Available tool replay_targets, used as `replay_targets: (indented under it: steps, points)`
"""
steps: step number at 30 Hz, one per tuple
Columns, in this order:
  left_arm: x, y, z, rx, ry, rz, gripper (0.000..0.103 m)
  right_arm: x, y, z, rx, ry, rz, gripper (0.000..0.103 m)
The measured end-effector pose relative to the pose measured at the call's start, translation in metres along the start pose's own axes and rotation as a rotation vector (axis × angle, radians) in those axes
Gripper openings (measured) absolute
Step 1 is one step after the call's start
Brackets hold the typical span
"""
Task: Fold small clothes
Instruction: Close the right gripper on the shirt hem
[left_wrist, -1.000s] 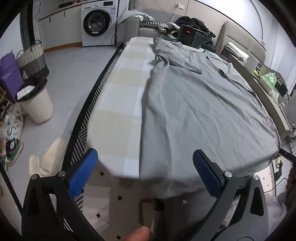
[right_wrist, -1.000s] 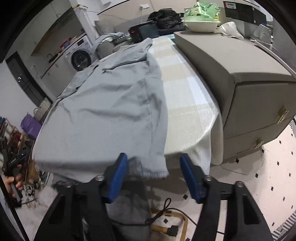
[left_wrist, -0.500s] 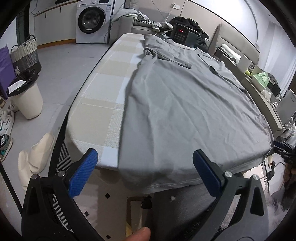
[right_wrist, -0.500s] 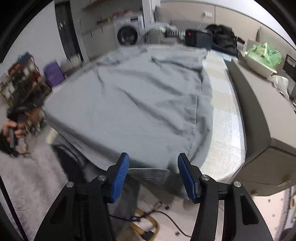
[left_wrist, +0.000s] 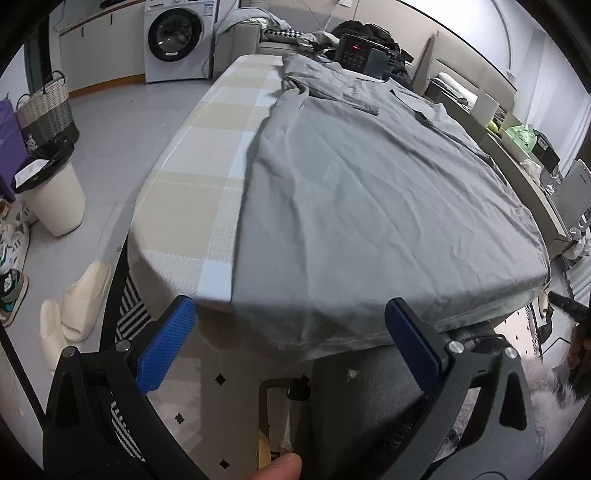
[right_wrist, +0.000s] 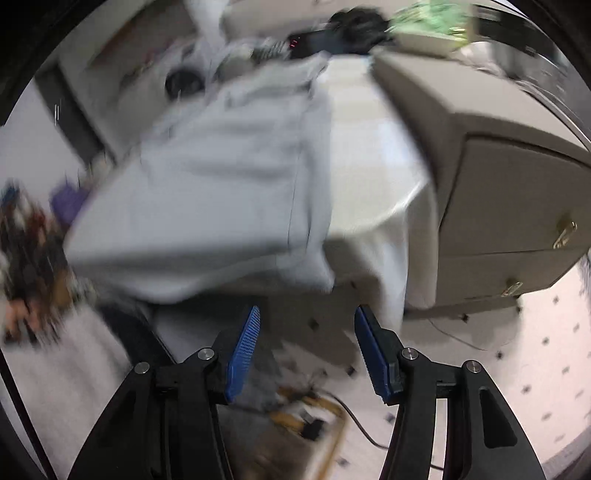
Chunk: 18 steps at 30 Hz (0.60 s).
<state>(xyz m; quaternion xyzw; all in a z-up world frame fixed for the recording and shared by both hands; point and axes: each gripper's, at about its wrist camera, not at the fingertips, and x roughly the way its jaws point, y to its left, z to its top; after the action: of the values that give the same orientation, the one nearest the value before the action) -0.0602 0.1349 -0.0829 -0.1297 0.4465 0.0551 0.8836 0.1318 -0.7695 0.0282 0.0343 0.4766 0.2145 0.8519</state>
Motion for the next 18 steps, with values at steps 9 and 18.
replay_targets:
  steps: [9,18]
  points:
    - [0.0,0.001,-0.001,0.003,0.003,0.007,0.102,0.016,-0.014,0.021,0.435,0.019,0.057,0.039]
    - [0.006,0.003,-0.003,-0.006,0.013,0.007,0.102,0.027,-0.019,0.008,0.407,0.043,-0.006,0.007]
